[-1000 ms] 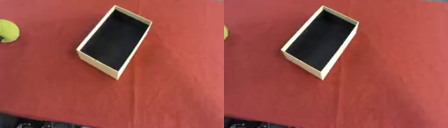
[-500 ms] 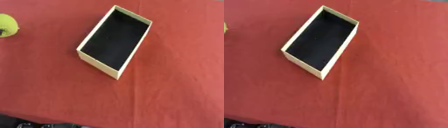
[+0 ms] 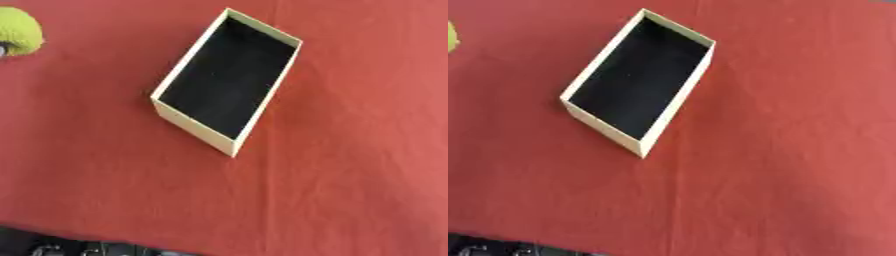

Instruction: Pick up objects on the table and place them in the box.

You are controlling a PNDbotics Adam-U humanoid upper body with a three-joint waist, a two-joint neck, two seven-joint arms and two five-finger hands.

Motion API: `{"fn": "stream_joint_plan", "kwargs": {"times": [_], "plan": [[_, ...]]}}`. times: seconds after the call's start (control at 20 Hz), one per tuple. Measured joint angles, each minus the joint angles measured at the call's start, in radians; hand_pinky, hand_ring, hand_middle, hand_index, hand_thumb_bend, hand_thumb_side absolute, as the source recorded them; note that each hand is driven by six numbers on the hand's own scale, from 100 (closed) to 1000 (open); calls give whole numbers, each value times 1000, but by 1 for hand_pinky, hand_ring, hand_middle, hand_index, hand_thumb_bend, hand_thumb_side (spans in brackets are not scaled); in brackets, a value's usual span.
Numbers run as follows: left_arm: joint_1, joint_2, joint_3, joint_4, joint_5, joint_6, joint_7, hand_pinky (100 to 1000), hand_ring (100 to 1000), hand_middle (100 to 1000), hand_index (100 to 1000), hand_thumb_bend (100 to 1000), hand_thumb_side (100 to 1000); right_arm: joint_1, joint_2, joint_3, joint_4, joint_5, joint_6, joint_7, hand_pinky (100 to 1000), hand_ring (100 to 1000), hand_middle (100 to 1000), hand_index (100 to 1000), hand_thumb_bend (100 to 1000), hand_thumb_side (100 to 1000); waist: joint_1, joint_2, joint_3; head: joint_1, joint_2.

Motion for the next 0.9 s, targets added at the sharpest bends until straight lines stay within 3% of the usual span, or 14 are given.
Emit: {"fn": "stream_joint_plan", "kwargs": {"times": [0.25, 0.5, 0.9], "plan": [[-18, 7, 1, -117, -5, -4, 4, 246, 451, 468, 542, 136, 100, 0, 0, -1, 0, 0, -2, -2, 832, 902, 886, 884, 100, 933, 1, 0, 0, -18, -3], [-40, 7, -12, -254, -6, 2, -4, 259, 459, 474, 549, 136, 100, -5, 0, -6, 0, 0, -5, -6, 832, 902, 886, 884, 100, 931, 4, 0, 0, -43, -31], [-130, -34, -116, -429, 16, -17, -93, 279, 467, 481, 558, 126, 100, -14, 1, -6, 0, -2, -6, -5, 833, 903, 886, 884, 100, 928, 10, -3, -5, -68, -38]]}}
